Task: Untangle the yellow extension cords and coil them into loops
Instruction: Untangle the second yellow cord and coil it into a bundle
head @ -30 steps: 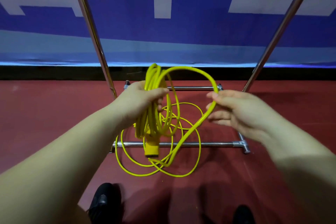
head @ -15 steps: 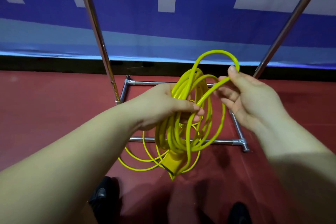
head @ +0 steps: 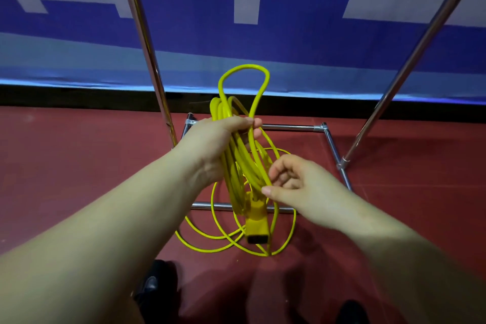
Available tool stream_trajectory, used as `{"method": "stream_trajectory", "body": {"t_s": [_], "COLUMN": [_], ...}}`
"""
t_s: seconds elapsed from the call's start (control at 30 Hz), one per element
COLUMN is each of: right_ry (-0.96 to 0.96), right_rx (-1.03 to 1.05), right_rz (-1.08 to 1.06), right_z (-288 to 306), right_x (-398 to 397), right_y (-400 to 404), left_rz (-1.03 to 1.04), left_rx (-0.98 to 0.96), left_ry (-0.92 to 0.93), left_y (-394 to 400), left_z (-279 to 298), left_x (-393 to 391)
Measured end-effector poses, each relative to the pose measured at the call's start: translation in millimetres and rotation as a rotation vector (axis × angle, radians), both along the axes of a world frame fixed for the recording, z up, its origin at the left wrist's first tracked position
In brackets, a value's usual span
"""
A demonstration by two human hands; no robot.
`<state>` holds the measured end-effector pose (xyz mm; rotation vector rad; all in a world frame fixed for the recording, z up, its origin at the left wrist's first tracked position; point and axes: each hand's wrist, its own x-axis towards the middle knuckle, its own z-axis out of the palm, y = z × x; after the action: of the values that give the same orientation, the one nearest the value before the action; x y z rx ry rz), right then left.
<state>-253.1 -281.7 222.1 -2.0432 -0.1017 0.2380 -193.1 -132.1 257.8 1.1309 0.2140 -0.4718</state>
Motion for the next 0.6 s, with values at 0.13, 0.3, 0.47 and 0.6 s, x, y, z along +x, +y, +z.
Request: {"method": "stream_trajectory", "body": {"t_s": [0.13,0.3,0.47,0.6], "right_ry": [0.072,0.017,-0.197,-0.278], "right_rx": [-0.180,0.003,0.182,-0.220], "right_rz": [0.088,-0.054,-0.448,-0.449], "right_z": [-11,-1,21,13], "right_x": [0,3,8,9], "right_y": [-2,-4,-27,-38], "left_rz": [0.103,0.146,0.161,0.149], "left_rx": [-0.053,-0.069,0.070,0.193], "left_ry": [0.032,0.035,0.005,-0.039], "left_y": [9,20,19,19], "left_z": [0,-1,-8,-11], "left_x": [7,16,17,15]}}
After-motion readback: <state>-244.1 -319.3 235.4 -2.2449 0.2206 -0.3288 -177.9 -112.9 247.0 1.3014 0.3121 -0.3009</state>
